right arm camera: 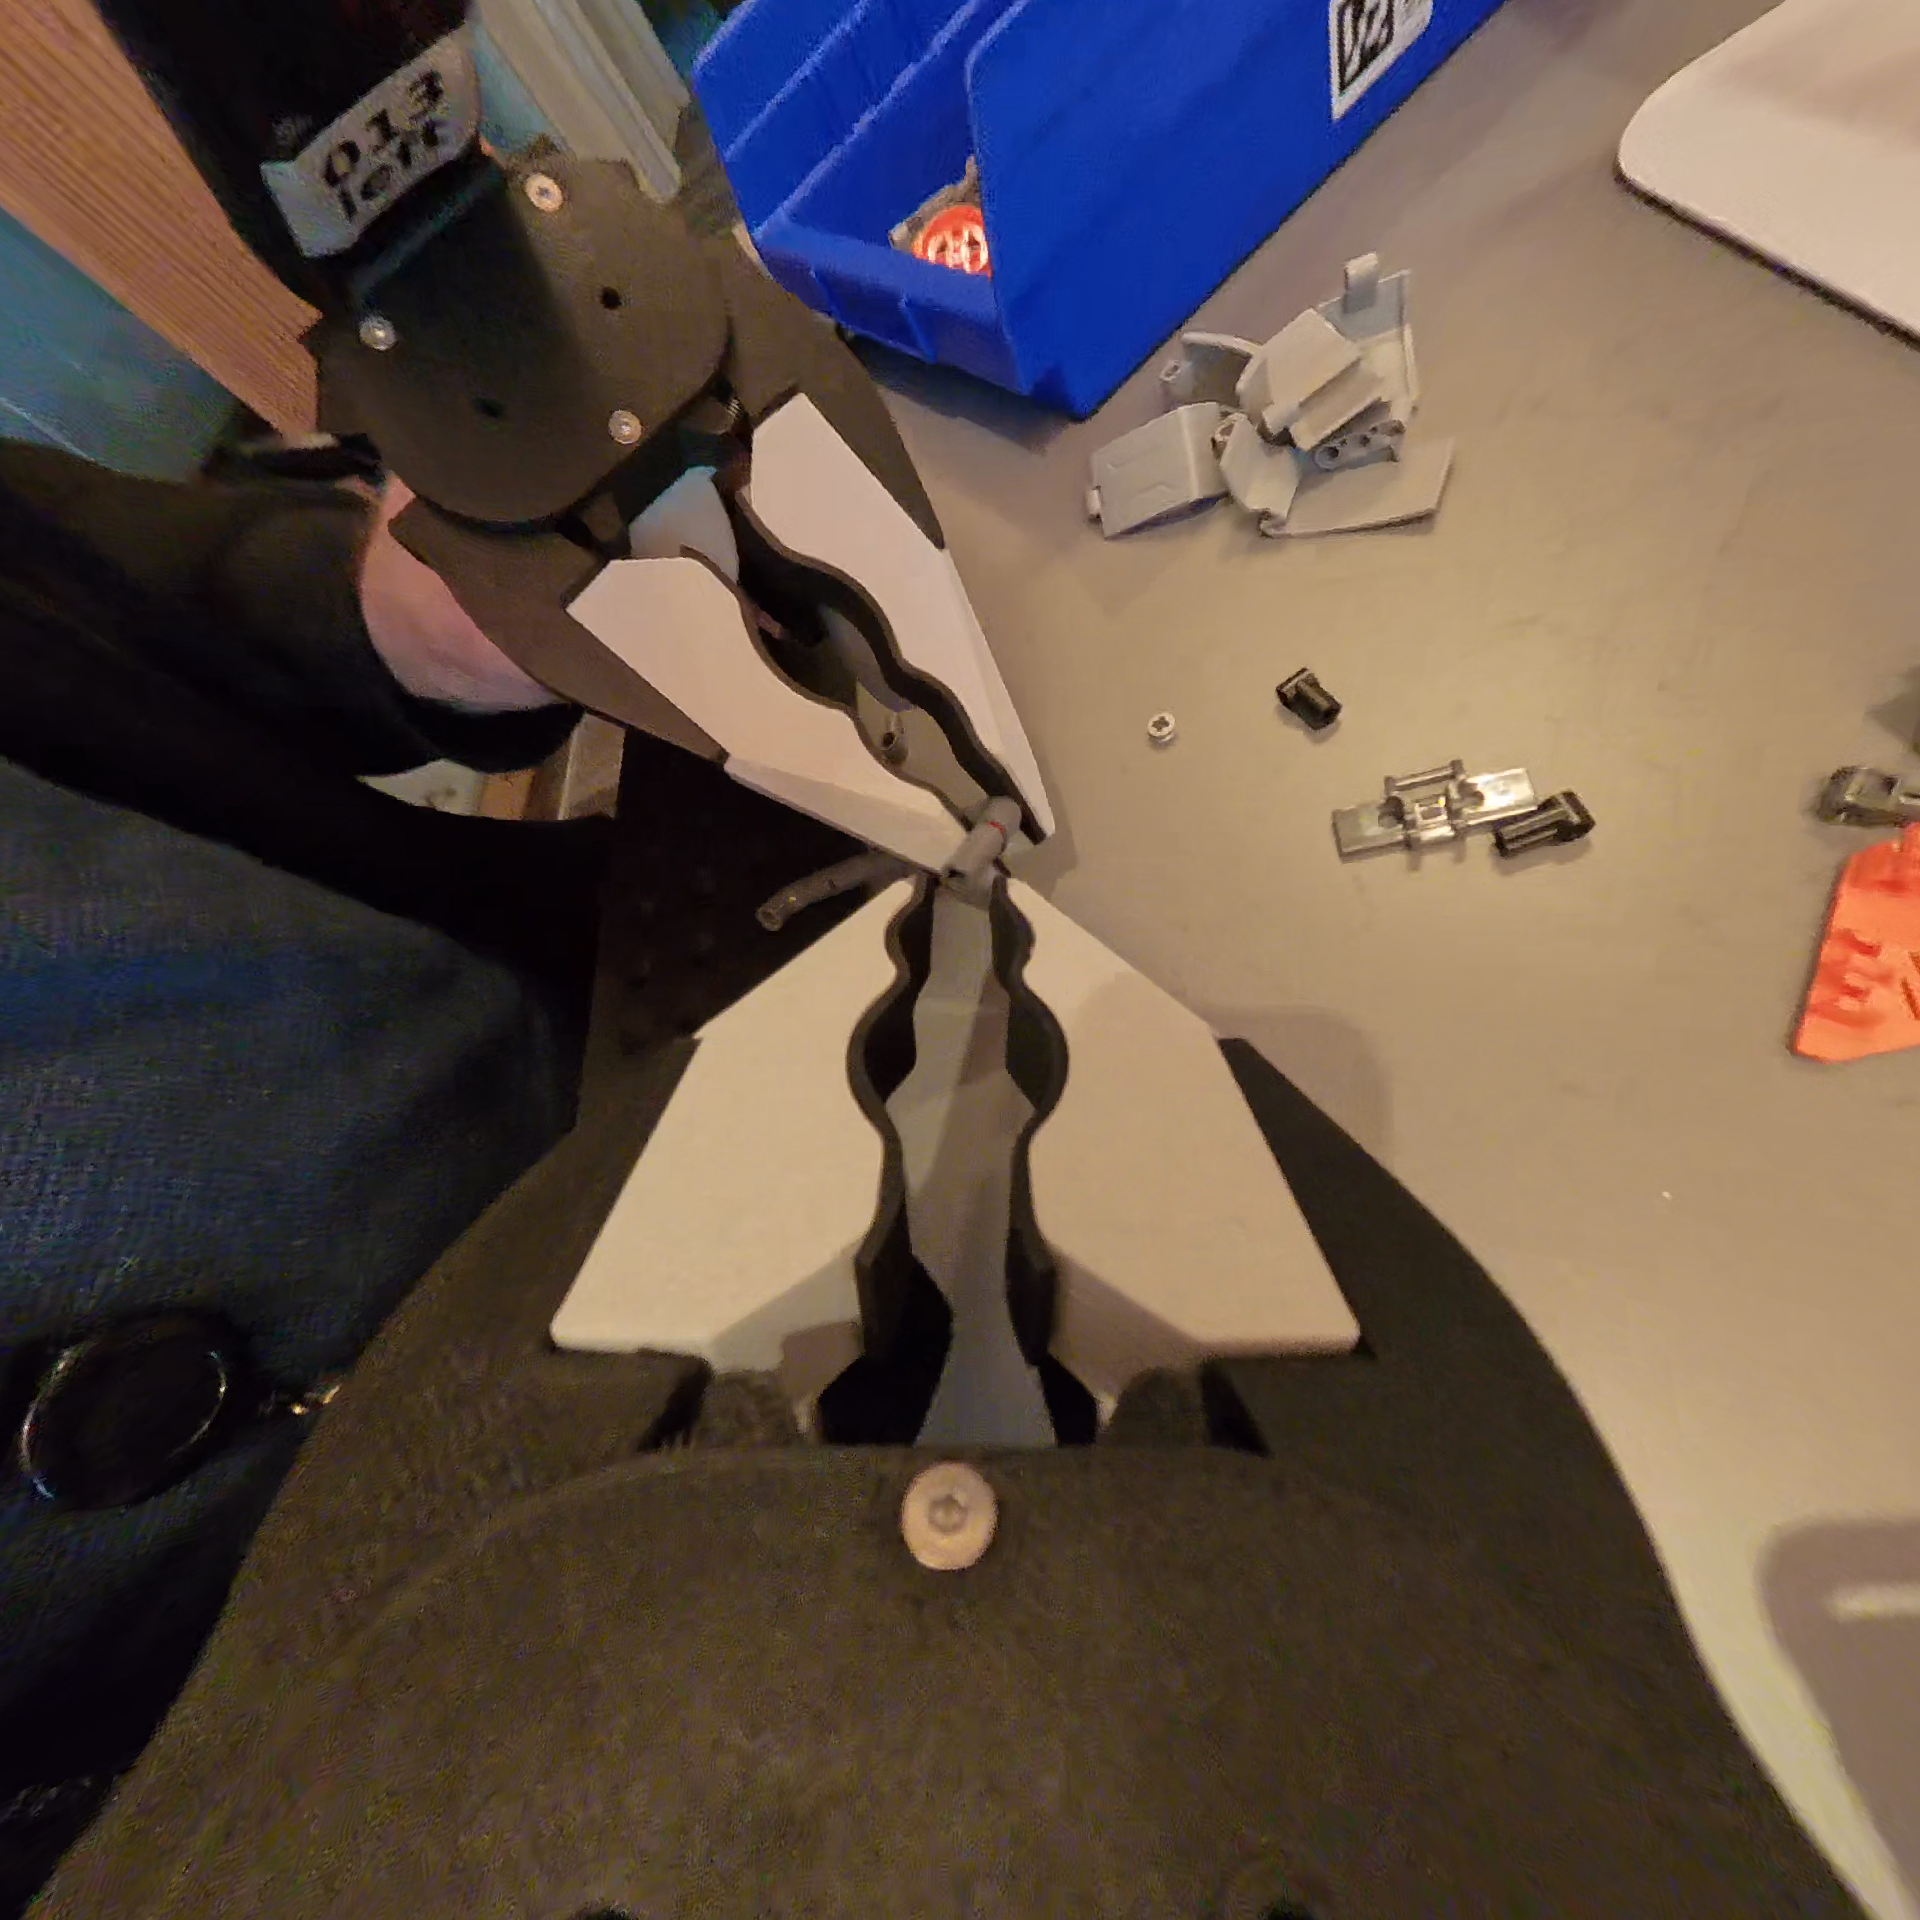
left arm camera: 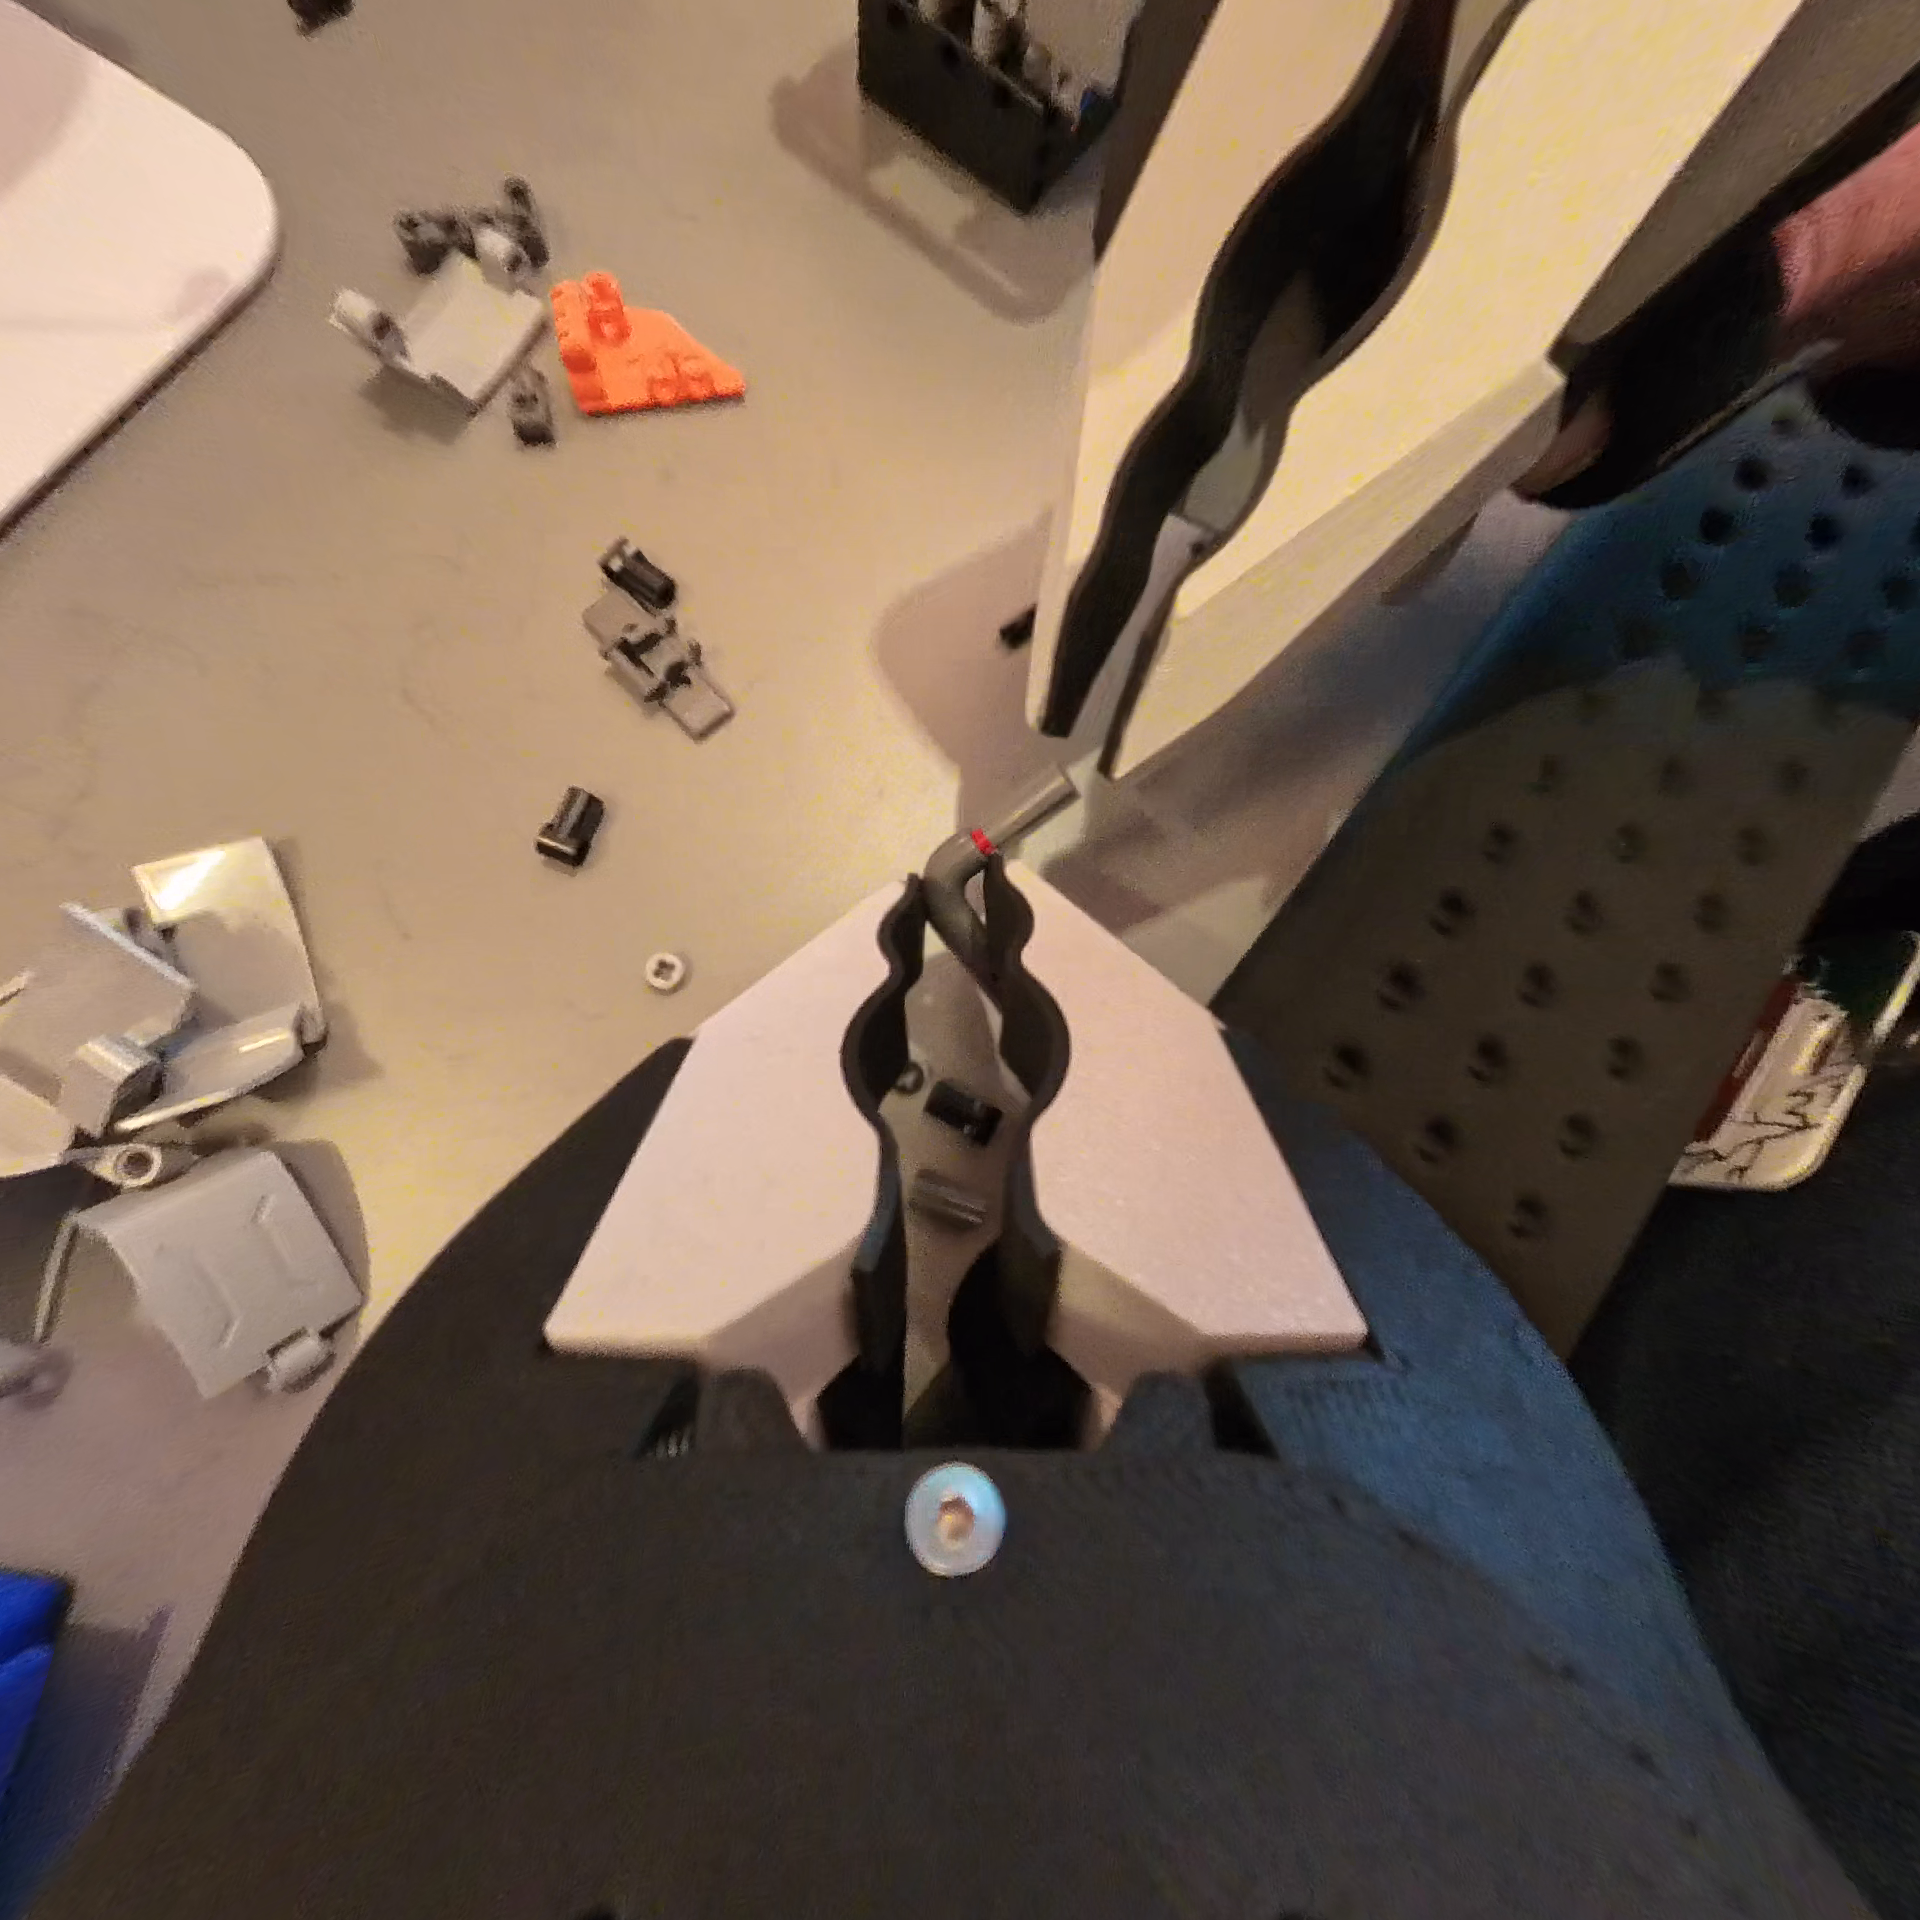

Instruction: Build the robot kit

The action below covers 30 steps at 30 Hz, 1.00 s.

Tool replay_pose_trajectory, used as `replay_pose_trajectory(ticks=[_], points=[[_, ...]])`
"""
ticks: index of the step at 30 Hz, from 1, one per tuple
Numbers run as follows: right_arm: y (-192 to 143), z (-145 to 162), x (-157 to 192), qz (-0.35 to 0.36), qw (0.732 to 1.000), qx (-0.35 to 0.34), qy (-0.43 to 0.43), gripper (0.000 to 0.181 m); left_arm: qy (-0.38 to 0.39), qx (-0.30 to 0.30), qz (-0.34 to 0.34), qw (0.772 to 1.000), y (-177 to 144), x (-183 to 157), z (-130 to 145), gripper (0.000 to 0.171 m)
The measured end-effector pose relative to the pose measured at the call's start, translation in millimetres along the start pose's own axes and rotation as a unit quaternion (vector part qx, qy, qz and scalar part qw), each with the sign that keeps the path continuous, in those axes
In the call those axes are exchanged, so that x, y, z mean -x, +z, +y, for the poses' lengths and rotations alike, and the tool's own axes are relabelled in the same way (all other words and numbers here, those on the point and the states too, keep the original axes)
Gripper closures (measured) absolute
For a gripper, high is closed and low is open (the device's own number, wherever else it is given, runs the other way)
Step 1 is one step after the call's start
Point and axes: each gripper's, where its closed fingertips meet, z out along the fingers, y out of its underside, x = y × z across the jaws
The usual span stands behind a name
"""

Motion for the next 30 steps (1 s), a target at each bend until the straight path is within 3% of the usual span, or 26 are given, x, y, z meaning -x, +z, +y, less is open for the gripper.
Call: replay_pose_trajectory(ticks=[3,7,12,18,20,30], points=[[-9.0,-9.0,4.4,-0.037,0.998,-0.042,0.031,0.157,0.002,-0.052,0.043,0.998,-6.7,-7.6,-14.5,0.162],[-13.9,-20.3,20.5,-0.096,0.99,-0.092,0.037,0.148,-0.011,-0.139,0.127,0.982,-23.4,-24.4,-41.3,0.162],[-19.4,-30.2,28.0,-0.116,0.984,-0.13,0.037,0.147,0.007,-0.168,0.147,0.975,-32.4,-32.7,-54.3,0.163],[-32.3,-37.9,36.4,-0.181,0.964,-0.166,0.1,0.132,0.076,-0.152,0.094,0.981,-33.2,-34.6,-60.1,0.163],[-33.7,-37.5,35.7,-0.18,0.962,-0.175,0.103,0.142,0.096,-0.149,0.087,0.98,-33.8,-37.9,-63.0,0.163],[-42.0,-39.6,36.6,-0.168,0.962,-0.203,0.076,0.144,0.123,-0.123,0.055,0.983,-31.2,-43.8,-73.2,0.164]])
